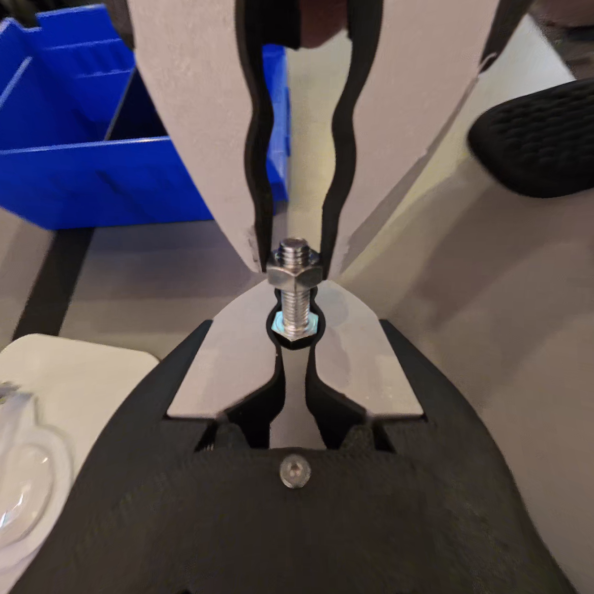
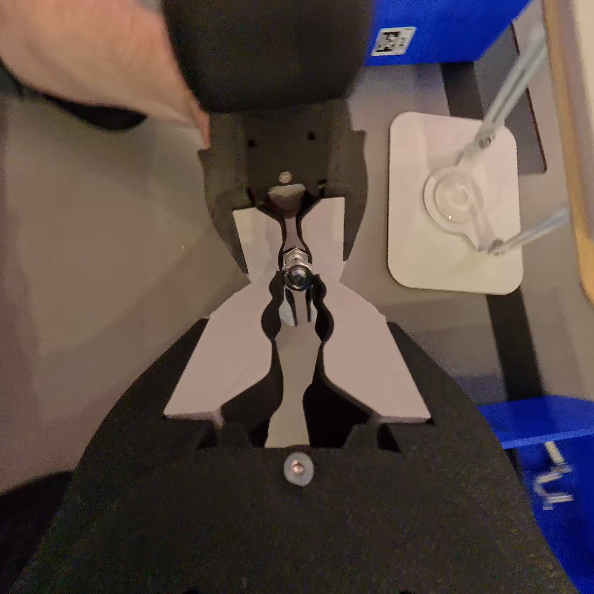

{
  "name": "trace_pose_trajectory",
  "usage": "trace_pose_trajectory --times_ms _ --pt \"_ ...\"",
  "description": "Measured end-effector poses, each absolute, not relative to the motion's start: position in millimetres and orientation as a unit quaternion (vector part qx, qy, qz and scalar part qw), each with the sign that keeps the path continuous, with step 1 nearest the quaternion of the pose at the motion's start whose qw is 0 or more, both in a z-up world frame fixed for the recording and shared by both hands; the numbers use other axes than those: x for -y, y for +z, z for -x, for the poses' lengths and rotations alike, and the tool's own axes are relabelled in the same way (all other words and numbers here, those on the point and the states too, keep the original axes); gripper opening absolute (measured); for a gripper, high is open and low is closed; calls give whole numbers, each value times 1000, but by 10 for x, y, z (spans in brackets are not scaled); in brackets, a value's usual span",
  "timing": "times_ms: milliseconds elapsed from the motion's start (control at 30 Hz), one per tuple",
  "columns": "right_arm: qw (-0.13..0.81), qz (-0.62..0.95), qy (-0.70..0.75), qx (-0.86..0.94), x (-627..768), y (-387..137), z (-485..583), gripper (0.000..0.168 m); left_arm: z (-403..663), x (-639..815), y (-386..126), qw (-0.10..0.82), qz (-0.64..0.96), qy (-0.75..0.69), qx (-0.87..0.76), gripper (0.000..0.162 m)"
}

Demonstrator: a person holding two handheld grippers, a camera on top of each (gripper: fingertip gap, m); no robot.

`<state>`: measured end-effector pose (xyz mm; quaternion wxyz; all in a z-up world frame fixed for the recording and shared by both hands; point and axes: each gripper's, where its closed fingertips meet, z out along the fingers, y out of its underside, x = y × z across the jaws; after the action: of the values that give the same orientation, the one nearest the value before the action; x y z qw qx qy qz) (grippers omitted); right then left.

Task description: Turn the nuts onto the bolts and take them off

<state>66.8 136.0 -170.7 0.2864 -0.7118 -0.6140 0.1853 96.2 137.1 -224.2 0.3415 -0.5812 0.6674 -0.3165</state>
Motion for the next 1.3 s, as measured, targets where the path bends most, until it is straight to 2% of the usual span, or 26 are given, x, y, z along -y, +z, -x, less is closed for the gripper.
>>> trace_pose_trajectory --times_ms 333,467,533,600,700,933,1300 --pt "326 826 336 313 -1555 -1810 -730 17 -963 -1881 -2298 465 625 -126 -615 10" --pt "353 820 350 284 -1531 -1815 -741 18 -981 -1868 -2314 466 621 -128 -617 10" --pt "374 804 349 302 -1529 -1734 -749 31 -986 -1847 -2325 456 624 -142 -618 10" --pt "387 787 324 354 -1502 -1672 -762 34 -991 -1803 -2325 450 615 -160 -627 10" --pt "417 733 251 476 -1450 -1575 -776 31 -1021 -1677 -2335 423 605 -214 -640 10" --pt "376 624 168 664 -1316 -1591 -752 25 -1062 -1453 -2312 386 580 -284 -659 10" --pt "306 554 93 769 -1310 -1758 -721 17 -1073 -1383 -2324 377 569 -292 -670 10"
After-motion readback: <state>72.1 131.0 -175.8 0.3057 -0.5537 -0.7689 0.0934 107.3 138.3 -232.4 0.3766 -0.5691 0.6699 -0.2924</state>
